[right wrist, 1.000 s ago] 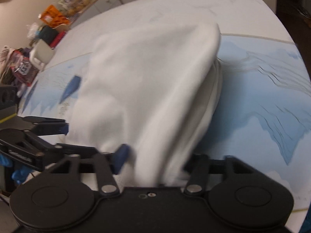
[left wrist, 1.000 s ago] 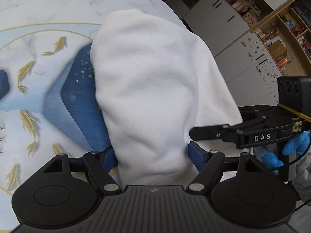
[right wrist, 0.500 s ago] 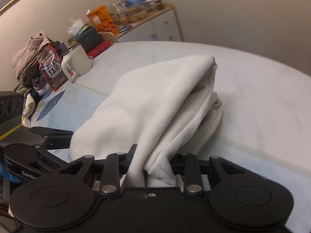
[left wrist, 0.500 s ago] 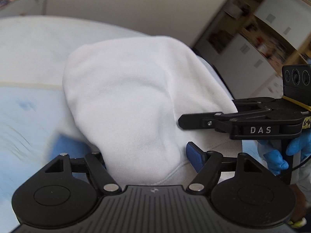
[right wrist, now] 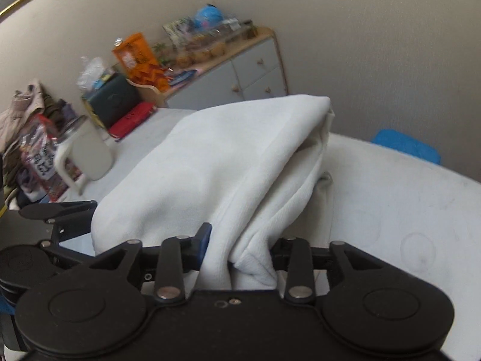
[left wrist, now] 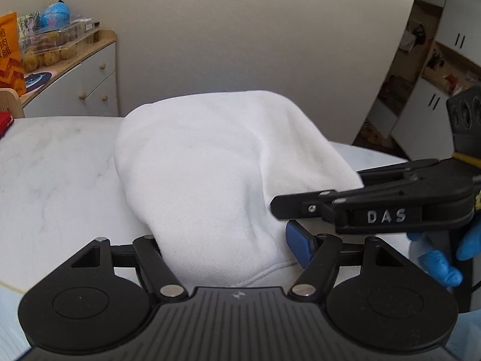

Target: Fold clothes

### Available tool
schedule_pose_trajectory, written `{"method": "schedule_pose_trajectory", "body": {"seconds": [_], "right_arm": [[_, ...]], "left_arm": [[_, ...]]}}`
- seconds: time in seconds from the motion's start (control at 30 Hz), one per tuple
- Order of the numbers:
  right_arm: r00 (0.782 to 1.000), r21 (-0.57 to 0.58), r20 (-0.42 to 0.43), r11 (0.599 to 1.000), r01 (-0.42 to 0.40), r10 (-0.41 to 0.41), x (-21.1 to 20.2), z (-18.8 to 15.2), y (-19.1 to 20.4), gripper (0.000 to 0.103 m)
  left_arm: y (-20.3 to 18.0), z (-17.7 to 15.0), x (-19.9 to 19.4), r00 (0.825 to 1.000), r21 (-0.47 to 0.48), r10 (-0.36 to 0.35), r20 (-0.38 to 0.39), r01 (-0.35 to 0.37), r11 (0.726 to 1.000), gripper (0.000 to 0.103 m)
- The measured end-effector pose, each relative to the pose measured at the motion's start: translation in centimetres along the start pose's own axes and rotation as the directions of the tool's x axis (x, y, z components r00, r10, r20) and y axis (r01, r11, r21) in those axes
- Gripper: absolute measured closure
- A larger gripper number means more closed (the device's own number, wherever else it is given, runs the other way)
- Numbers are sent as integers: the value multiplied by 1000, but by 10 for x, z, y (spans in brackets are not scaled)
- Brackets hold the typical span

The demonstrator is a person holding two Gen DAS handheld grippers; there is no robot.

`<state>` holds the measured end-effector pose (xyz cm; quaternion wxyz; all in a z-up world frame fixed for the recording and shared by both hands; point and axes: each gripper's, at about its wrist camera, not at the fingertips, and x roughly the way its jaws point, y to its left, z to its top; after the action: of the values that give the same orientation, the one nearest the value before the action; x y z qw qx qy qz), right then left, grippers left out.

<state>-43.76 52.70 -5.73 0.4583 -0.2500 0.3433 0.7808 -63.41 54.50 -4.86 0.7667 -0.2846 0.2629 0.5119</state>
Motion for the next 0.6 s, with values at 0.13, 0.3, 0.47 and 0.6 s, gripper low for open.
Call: {"method": "schedule_pose_trajectory", "body": {"seconds": [0.13, 0.3, 0.47, 0.6], "right_arm": [[1000, -6, -21, 1000, -19, 19, -4, -9, -15, 0], [999, -5, -30, 1000, -28, 28, -37, -3, -32, 0], [1000, -123, 12, 992, -21, 23, -66, 11, -9, 0], [999, -245, 40, 969, 1, 9, -66, 9, 22, 0]], "left_arm": [[7, -10, 0, 1000, 6, -3, -19, 4, 1000, 33], [14, -14, -30, 1000, 22, -3, 3, 3, 1000, 32], [7, -15, -58, 1000, 38, 17, 22, -18, 999, 35], [-9, -21, -64, 999, 88, 27, 39, -31, 996, 35]]}}
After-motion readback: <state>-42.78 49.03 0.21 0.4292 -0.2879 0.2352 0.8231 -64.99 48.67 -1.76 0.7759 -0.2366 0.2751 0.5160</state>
